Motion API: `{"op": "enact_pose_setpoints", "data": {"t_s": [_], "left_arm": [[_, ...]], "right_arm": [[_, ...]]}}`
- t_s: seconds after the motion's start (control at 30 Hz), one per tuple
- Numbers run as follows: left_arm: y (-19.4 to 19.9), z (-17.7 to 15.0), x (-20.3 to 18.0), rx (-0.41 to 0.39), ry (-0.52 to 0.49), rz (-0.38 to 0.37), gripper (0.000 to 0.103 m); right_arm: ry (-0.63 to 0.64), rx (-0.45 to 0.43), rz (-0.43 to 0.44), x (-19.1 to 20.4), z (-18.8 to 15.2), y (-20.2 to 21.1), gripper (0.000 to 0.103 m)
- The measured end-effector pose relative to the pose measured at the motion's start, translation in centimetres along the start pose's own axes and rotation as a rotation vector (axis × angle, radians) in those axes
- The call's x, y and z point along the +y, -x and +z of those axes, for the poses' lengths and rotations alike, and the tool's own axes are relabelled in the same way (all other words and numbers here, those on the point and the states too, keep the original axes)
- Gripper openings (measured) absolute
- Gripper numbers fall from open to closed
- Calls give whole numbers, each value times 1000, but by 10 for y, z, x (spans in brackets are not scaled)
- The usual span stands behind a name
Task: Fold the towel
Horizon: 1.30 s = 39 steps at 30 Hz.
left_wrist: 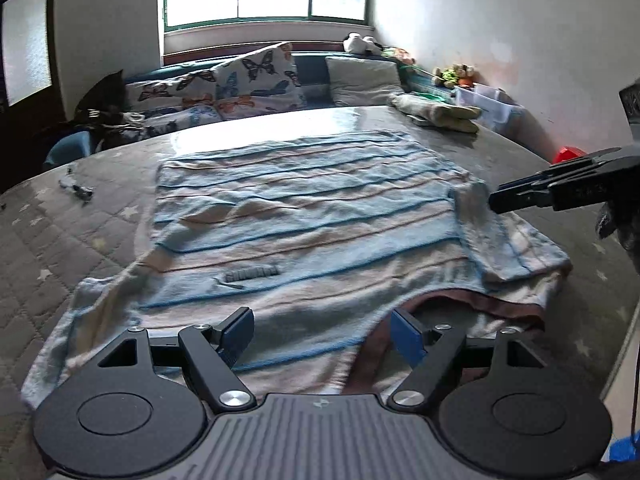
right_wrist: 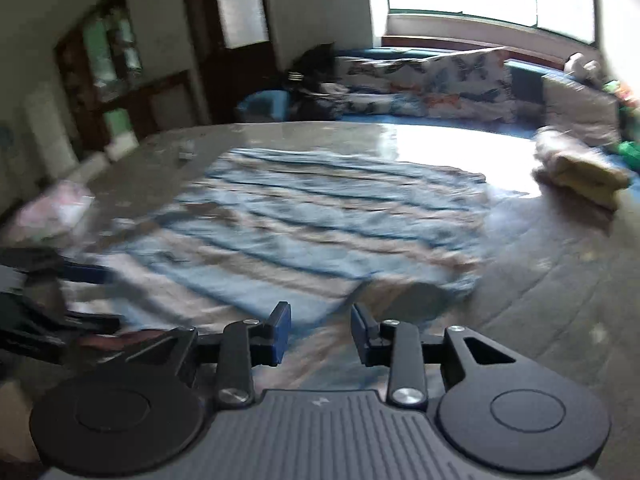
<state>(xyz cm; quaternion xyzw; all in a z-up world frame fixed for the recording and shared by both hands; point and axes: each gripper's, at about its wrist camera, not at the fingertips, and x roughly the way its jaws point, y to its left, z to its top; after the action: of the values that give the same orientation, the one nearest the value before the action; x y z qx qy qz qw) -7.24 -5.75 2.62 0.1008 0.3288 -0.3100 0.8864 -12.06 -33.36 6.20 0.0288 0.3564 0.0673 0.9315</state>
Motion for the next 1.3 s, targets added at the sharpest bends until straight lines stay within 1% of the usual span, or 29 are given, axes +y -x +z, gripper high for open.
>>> {"op": "enact_pose_setpoints", "data": {"t_s": [0.13,0.2,0.27,0.33,0.4,0.47,0.5,0.53,0.57,0.63,0.7,0.83,0.9,0.97,1.0,1.07,1.1,1.13,1.2,1.3], "left_arm": [[0,8,22,-31,37,58,77],[0,12,36,-42,56,97,77],[0,15,52,-49,80,136,76],[0,18,69,-52,109,175,76],[-3,23,86,-52,136,207,74],[-6,30,101,-50,161,235,67],[-10,34,109,-48,182,237,60],[-13,40,117,-47,207,228,54],[-18,46,123,-45,229,215,51],[-32,57,130,-40,246,199,41],[-49,69,134,-31,237,201,35],[-87,86,136,11,208,195,35],[-104,92,139,32,198,208,35],[-116,95,142,46,194,198,36],[-123,97,143,55,192,207,35],[-132,97,145,63,181,204,24],[-136,98,147,69,181,205,15],[-139,98,148,72,178,216,4],[-141,97,148,60,161,251,2],[-142,98,154,58,181,295,1]], "right_arm": [[-38,32,-95,-23,-2,-32,34],[-57,51,-109,-29,-6,-44,34],[-23,35,-125,-26,-12,-47,37],[22,32,-139,-19,-14,-46,43],[26,29,-144,-17,-16,-46,44],[8,19,-142,-18,-17,-46,46],[-9,10,-138,-19,-17,-45,48],[-12,3,-138,-19,-18,-45,49],[-15,-4,-138,-18,-19,-45,50],[-5,-12,-147,-16,-20,-46,51],[-6,-16,-148,-15,-21,-46,51],[-13,-23,-140,-16,-22,-46,54],[-13,-25,-139,-16,-22,-46,55],[-15,-28,-137,-16,-22,-47,55],[-16,-29,-135,-16,-23,-47,55],[-17,-32,-133,-17,-23,-47,56],[-17,-34,-132,-17,-24,-46,56],[-17,-35,-132,-17,-24,-46,56],[-17,-40,-131,-17,-25,-46,56],[-18,-45,-126,-18,-26,-46,56]]}}
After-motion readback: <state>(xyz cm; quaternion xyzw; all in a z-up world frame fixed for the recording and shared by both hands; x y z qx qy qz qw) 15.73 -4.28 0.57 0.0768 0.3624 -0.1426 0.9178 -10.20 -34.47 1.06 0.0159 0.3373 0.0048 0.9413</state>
